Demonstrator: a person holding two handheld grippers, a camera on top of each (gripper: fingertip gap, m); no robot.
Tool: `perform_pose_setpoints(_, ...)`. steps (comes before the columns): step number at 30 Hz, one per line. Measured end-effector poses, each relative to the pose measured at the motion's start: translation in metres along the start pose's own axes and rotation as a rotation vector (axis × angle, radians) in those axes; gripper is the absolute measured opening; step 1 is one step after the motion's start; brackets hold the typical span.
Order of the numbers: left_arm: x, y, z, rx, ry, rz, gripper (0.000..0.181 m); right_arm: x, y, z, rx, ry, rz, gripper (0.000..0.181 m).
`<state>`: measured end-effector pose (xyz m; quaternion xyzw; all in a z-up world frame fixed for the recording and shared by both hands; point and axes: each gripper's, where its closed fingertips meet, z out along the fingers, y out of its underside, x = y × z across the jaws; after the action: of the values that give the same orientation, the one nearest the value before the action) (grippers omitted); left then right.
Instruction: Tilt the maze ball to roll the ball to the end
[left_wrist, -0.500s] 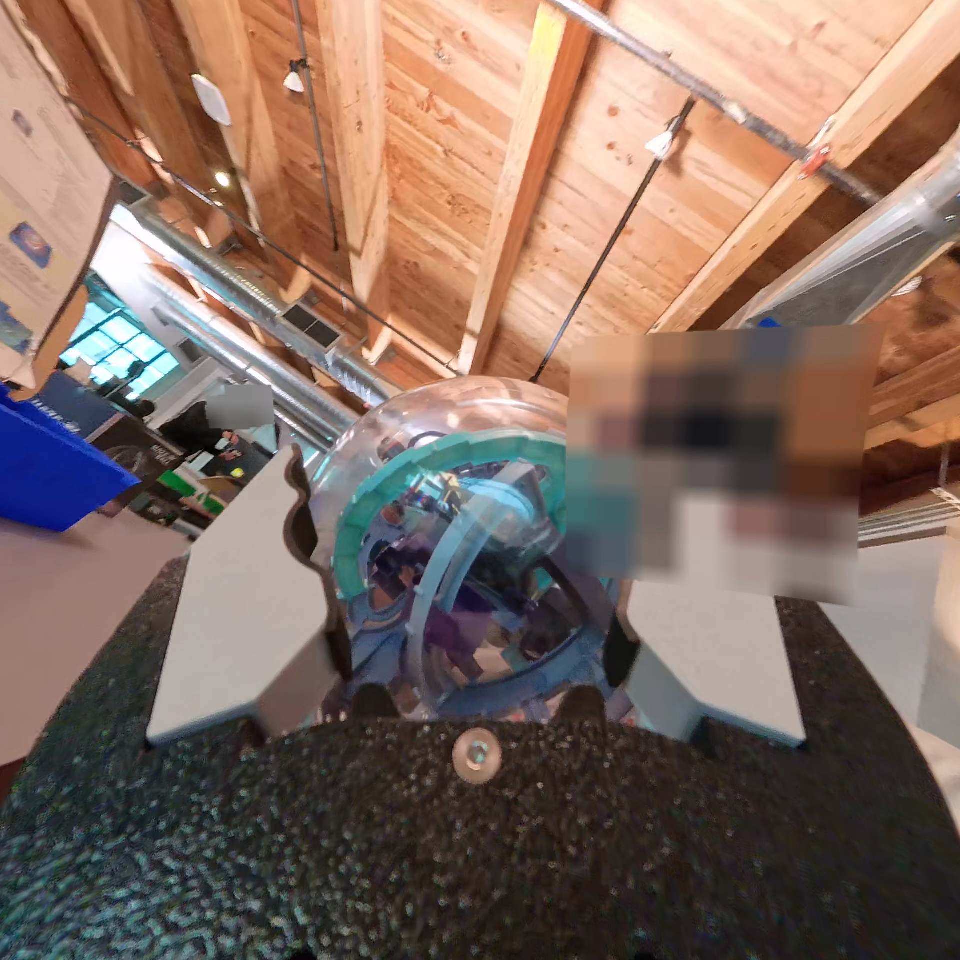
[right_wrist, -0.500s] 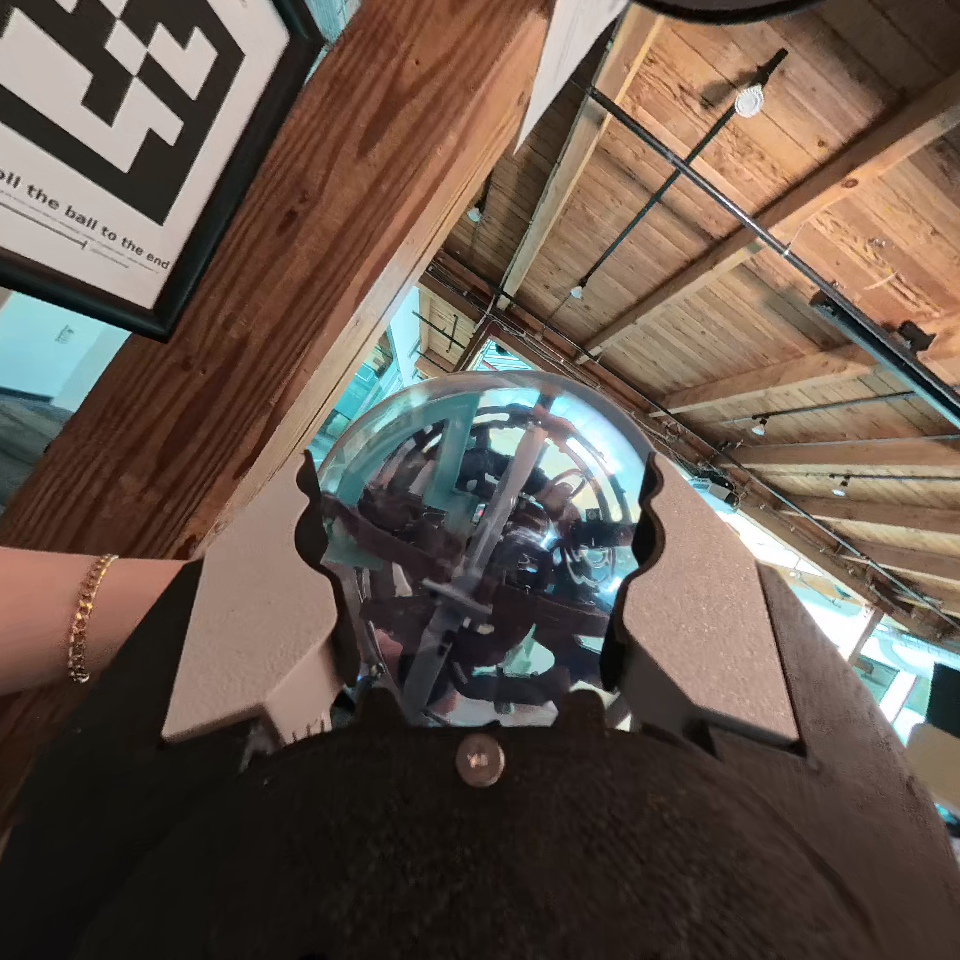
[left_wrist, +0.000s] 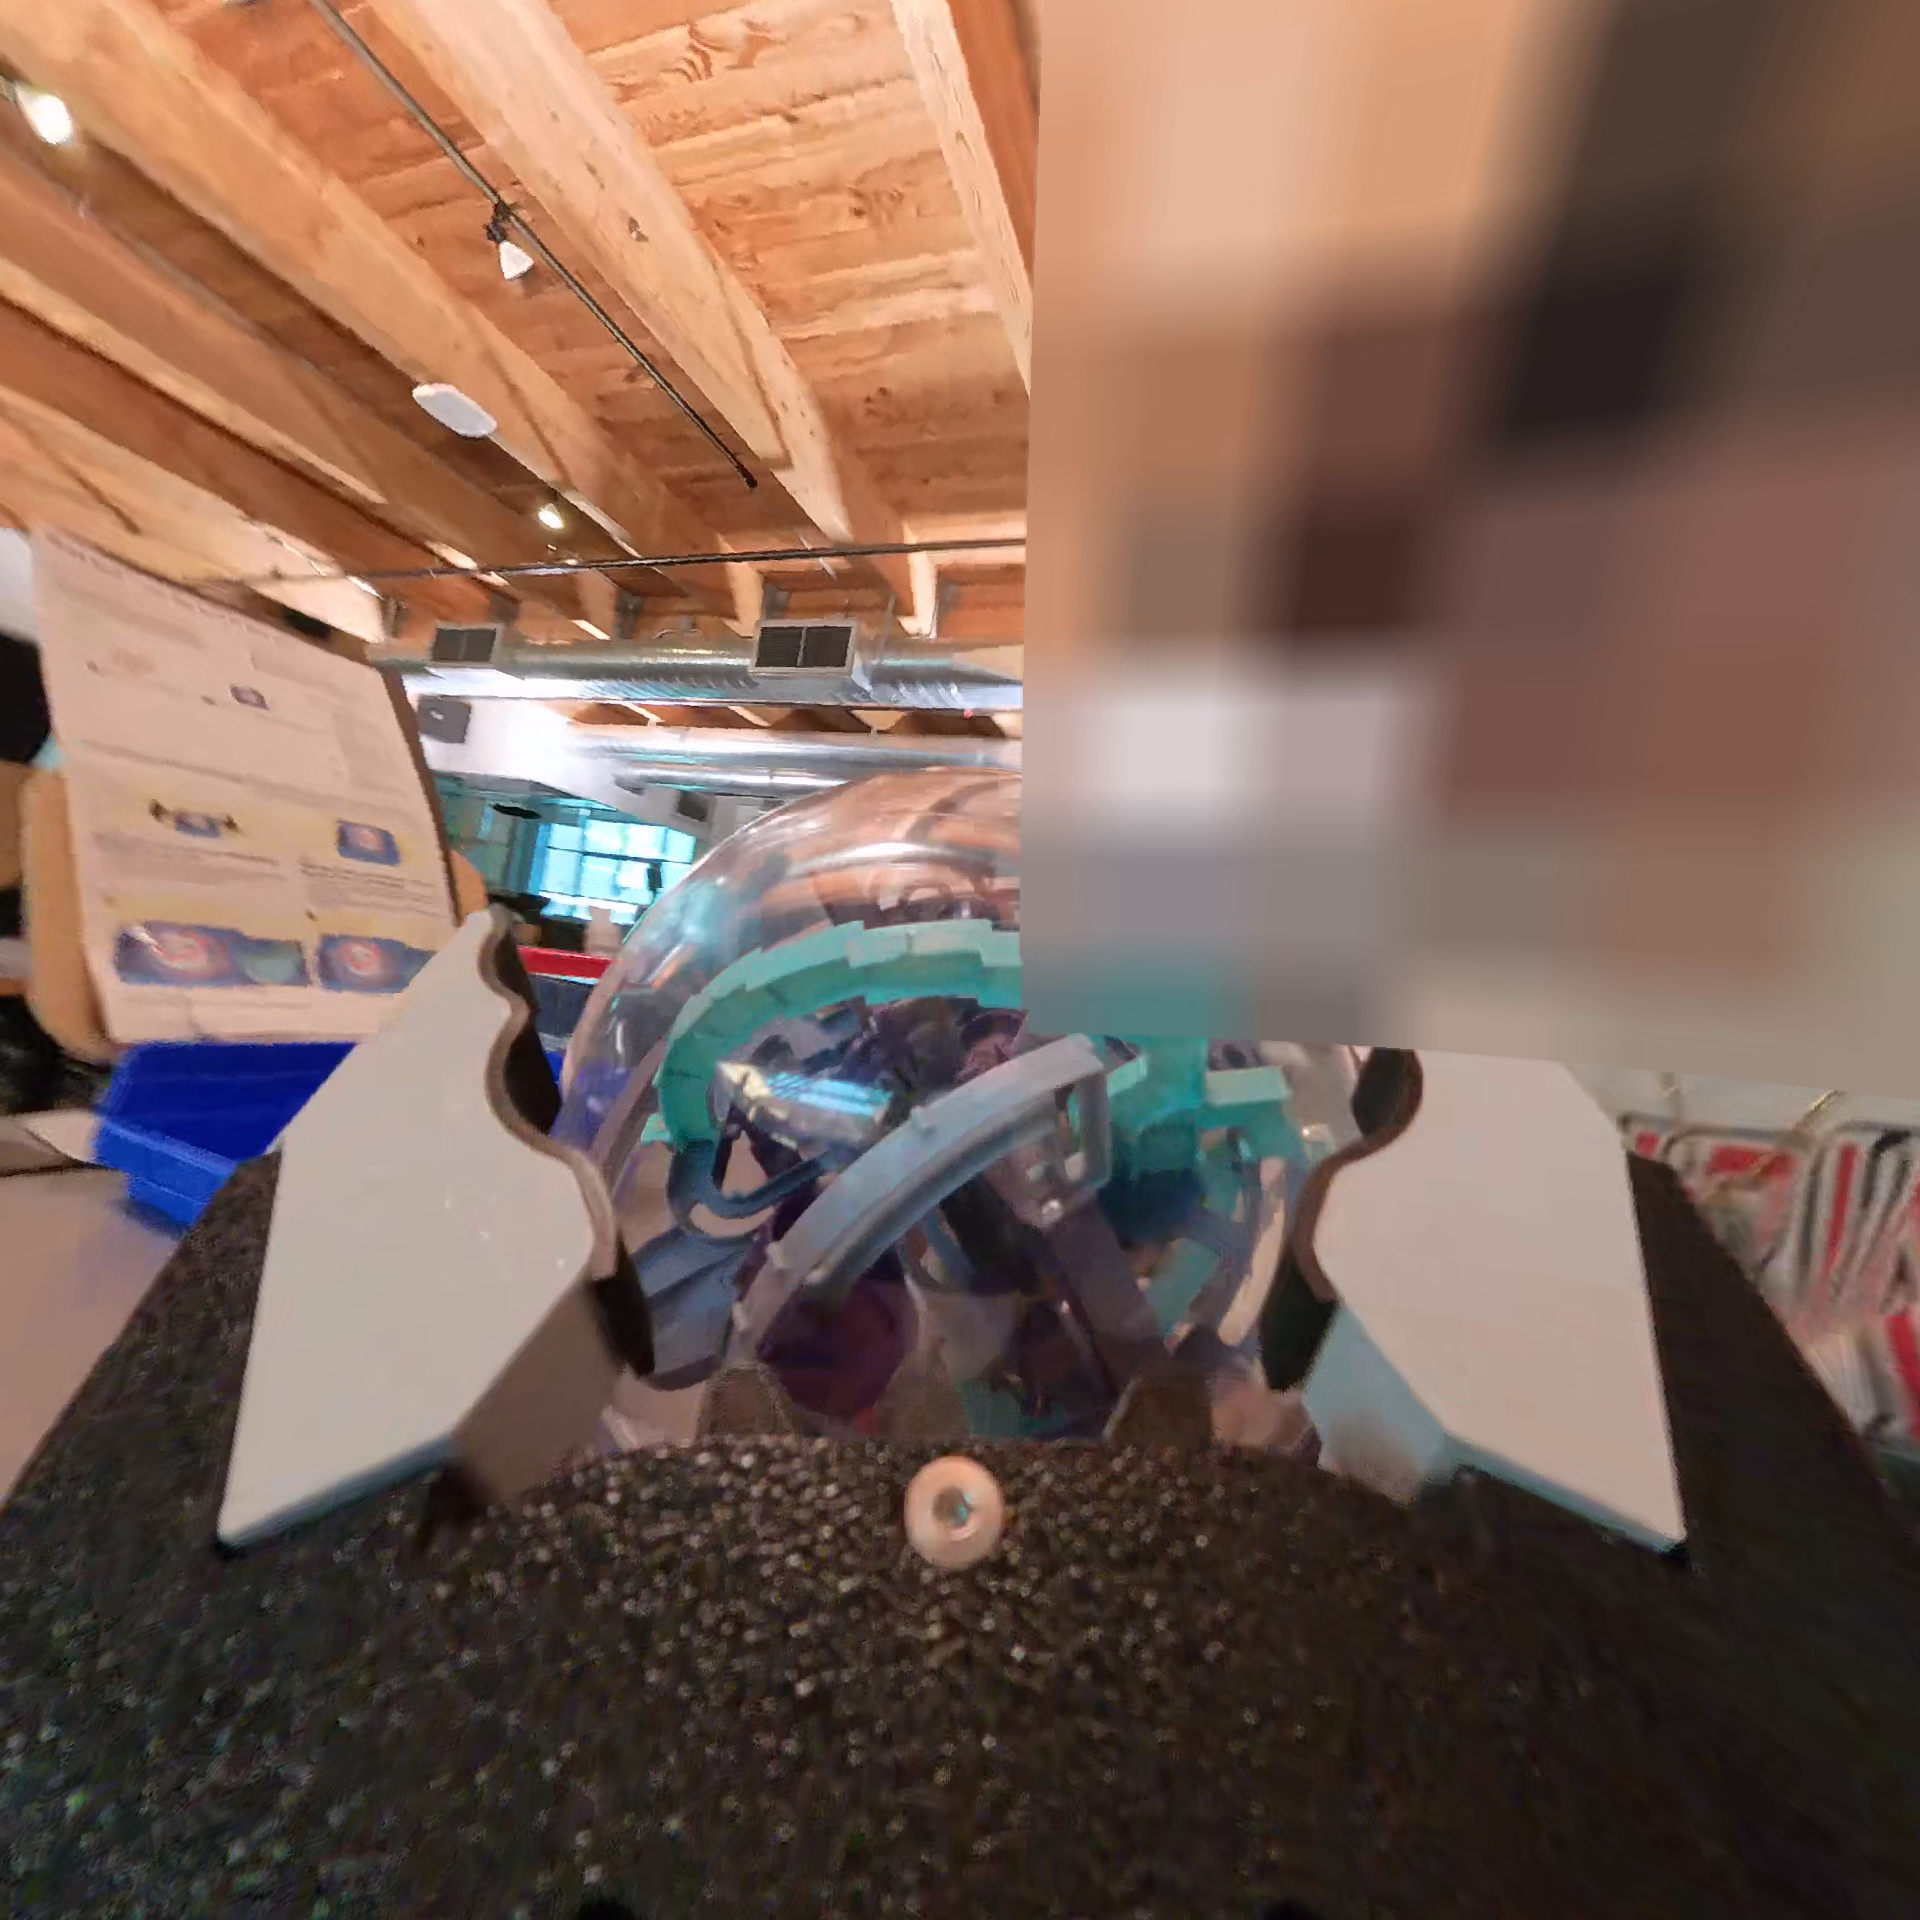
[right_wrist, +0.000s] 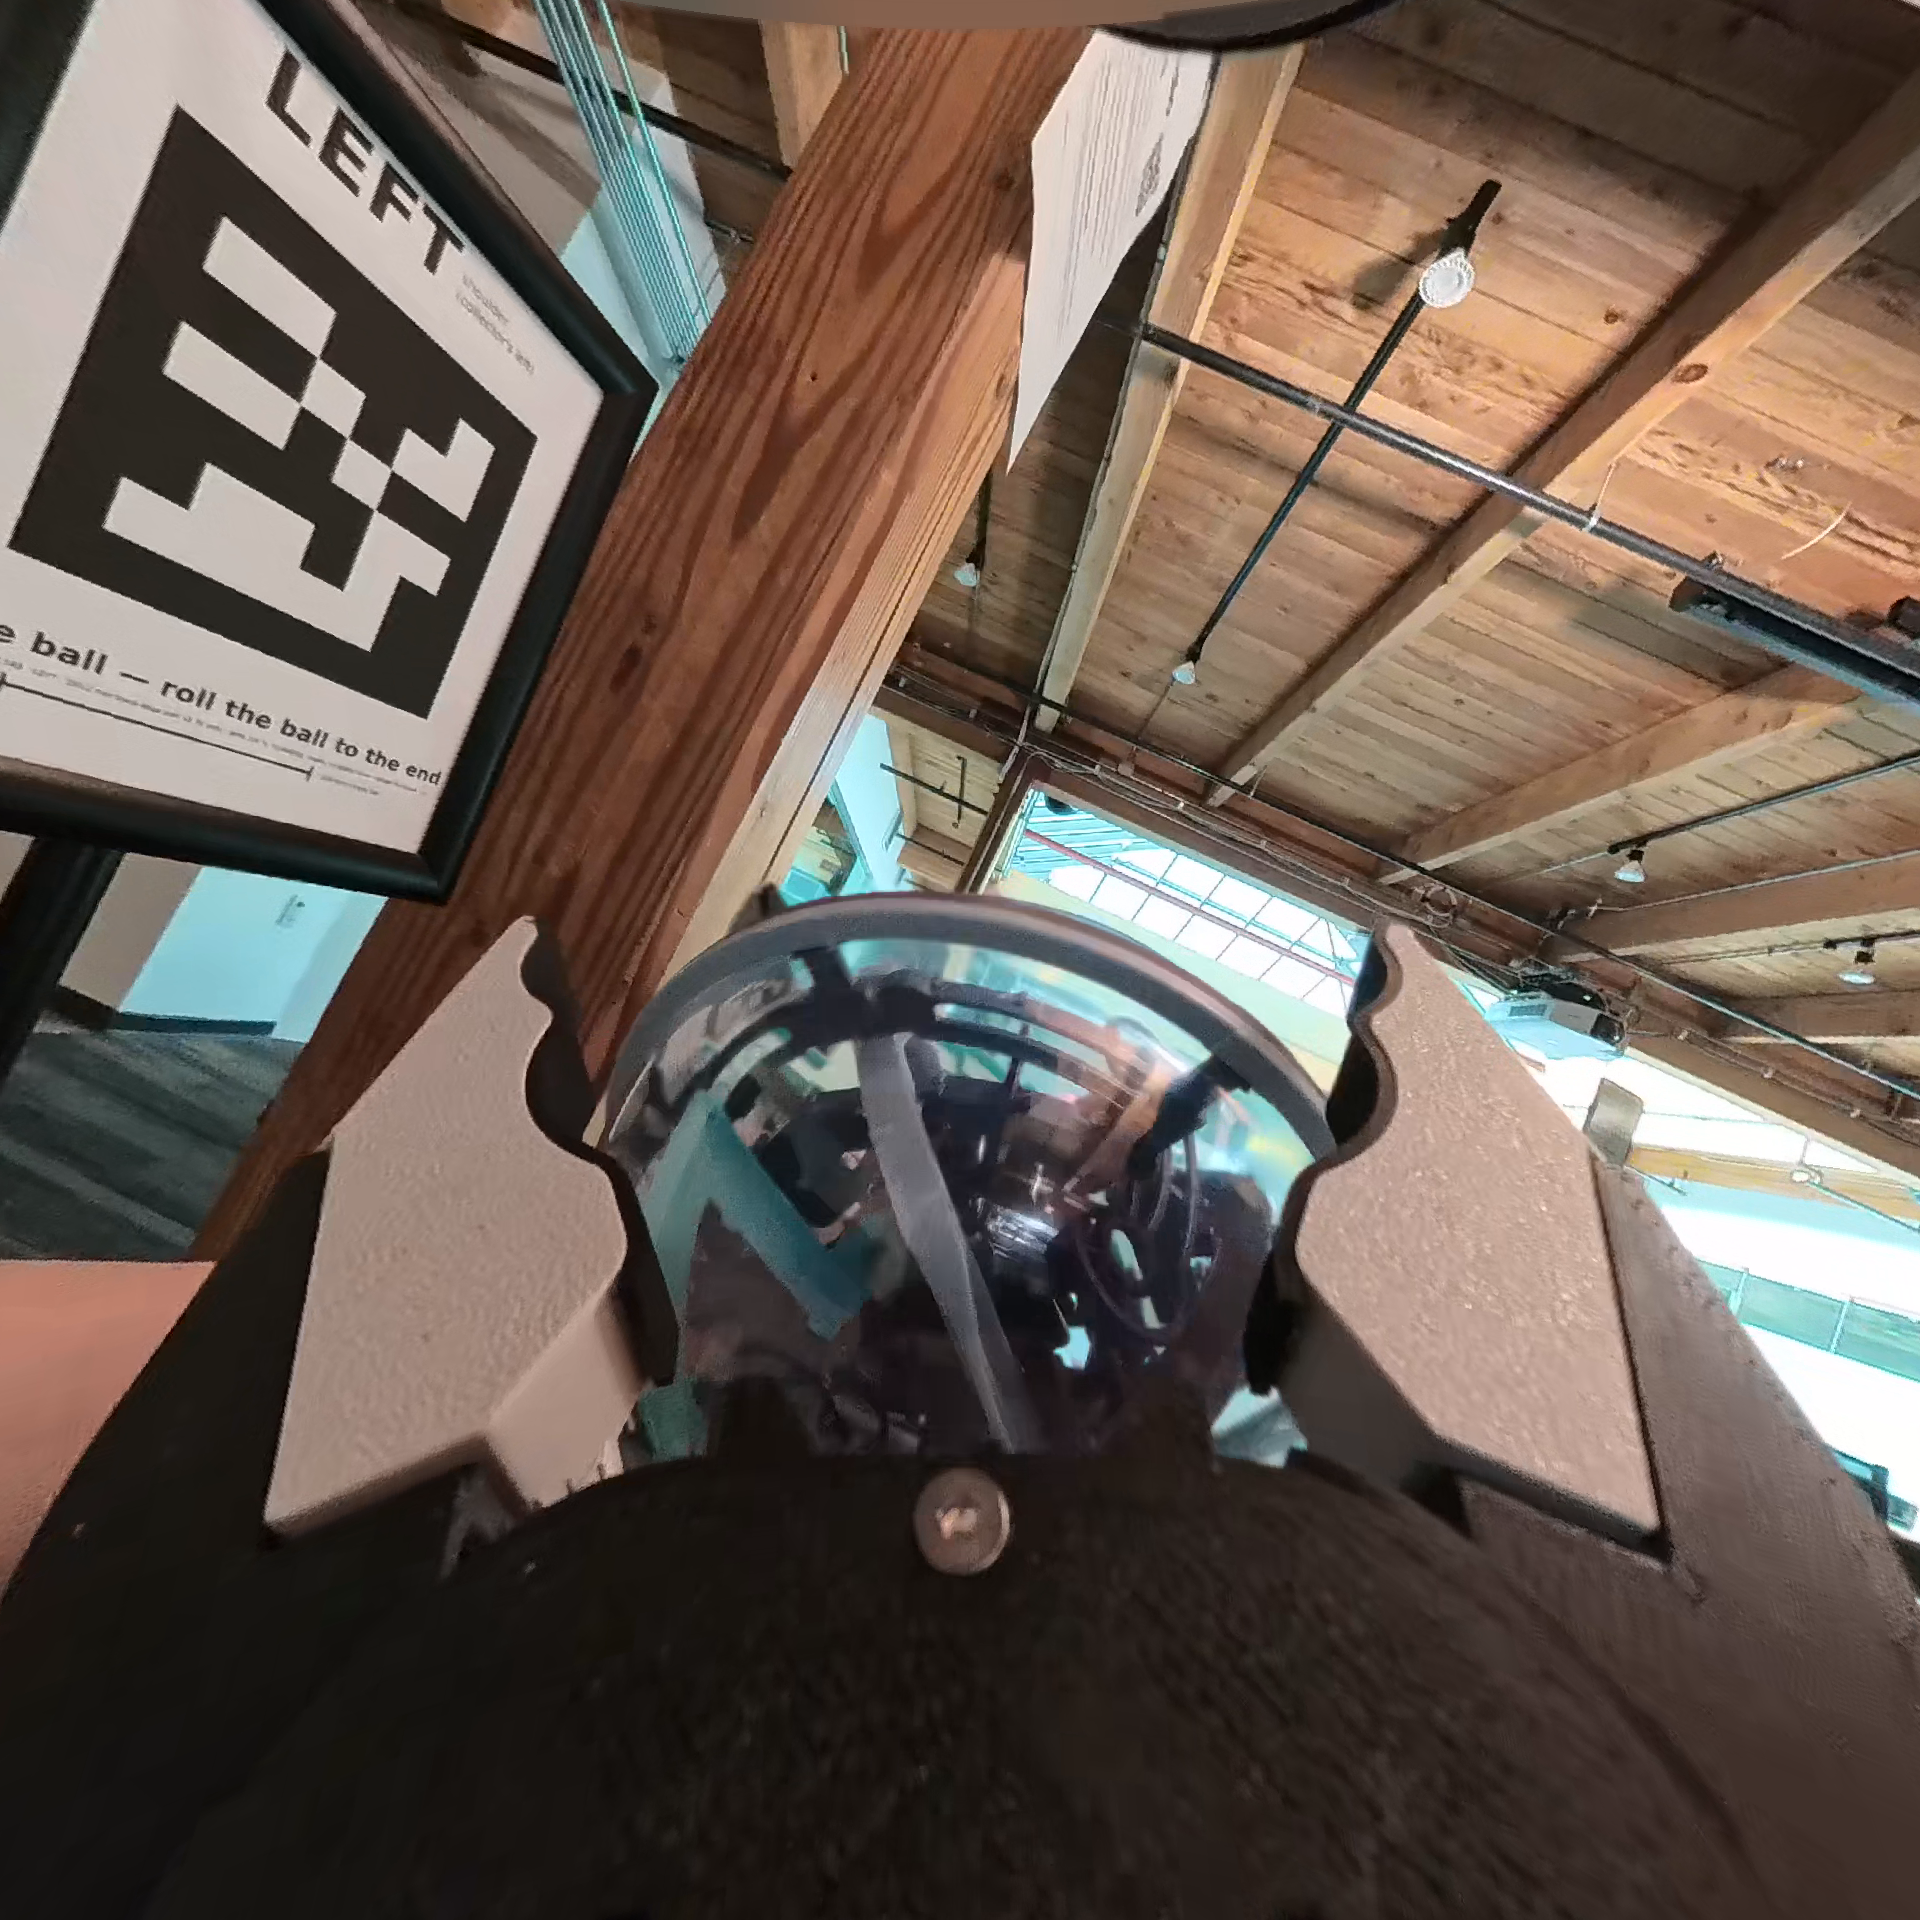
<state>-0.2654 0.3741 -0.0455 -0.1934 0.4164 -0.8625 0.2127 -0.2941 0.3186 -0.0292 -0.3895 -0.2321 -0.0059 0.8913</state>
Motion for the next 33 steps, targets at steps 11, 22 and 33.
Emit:
perform_pose_setpoints(11, 0.030, -0.003, 0.010, -0.131, -0.042, 0.465, 0.146, -0.007, 0.016, 0.004, -0.094, -0.044, 0.000, 0.156)
perform_pose_setpoints(22, 0.047, -0.022, 0.018, 0.000, -0.006, 0.527, 0.133, 0.001, 0.004, -0.004, 0.024, -0.021, 0.009, 0.158)
perform_pose_setpoints(33, 0.025, 0.012, 0.041, -0.261, -0.138, 0.646, 0.147, 0.033, 0.007, -0.026, 0.165, 0.022, 0.301, 0.157)
